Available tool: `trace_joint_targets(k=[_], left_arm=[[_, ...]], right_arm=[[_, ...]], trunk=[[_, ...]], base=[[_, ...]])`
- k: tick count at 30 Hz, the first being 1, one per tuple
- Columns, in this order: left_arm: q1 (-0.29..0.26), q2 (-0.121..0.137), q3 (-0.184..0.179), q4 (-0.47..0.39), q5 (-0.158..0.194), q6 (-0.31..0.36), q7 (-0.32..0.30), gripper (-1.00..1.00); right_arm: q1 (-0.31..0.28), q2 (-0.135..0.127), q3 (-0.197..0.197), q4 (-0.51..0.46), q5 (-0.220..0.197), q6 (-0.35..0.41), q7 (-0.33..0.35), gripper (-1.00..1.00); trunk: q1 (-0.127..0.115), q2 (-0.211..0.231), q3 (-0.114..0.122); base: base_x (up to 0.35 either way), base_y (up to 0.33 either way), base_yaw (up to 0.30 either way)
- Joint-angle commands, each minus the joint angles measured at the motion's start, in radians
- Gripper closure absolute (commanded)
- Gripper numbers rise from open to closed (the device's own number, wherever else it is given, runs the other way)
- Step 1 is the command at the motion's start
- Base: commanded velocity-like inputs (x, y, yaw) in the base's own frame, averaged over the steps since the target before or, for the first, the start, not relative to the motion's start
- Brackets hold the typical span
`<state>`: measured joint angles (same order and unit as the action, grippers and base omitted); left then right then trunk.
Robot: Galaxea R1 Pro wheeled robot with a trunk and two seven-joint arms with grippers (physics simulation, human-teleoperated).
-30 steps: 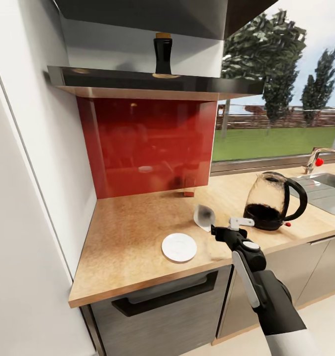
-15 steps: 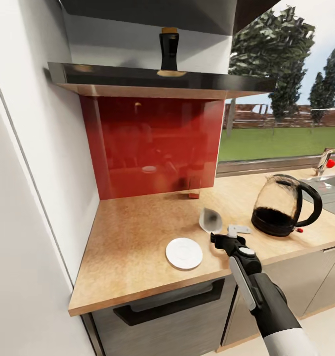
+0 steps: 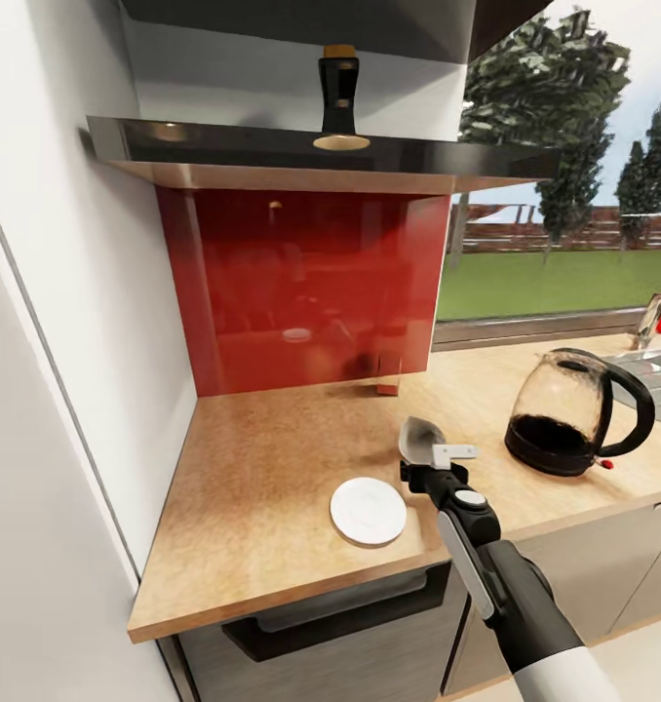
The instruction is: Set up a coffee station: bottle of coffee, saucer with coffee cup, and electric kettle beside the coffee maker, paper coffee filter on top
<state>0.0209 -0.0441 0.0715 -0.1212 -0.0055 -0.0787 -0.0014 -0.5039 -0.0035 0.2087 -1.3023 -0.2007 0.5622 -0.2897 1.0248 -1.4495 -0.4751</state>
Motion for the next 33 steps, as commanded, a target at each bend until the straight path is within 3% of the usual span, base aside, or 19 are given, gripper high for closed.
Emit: trace_joint_targets(k=[1, 7, 33], left_arm=[[0.001, 0.0, 0.007, -0.002, -0.001, -0.001, 0.0, -1.0], [0.001, -0.001, 0.007, -0.002, -0.001, -0.001, 0.0, -1.0], [0.001, -0.001, 0.007, -0.001, -0.001, -0.001, 0.0, -1.0]], right_arm=[[-0.001, -0.003, 0.001, -0.001, -0.01, 0.001, -0.011, -1.0], [-0.001, -0.008, -0.004, 0.0, -0.009, -0.039, -0.012, -1.0], [-0.001, -0.009, -0.005, 0.0, -0.009, -0.045, -0.013, -1.0]], trunk=[[0.0, 0.0, -0.001], [0.0, 0.0, -0.001], [0.0, 0.0, -0.001]], base=[[0.086, 0.0, 0.0], [0.1, 0.0, 0.0], [0.037, 0.0, 0.0]])
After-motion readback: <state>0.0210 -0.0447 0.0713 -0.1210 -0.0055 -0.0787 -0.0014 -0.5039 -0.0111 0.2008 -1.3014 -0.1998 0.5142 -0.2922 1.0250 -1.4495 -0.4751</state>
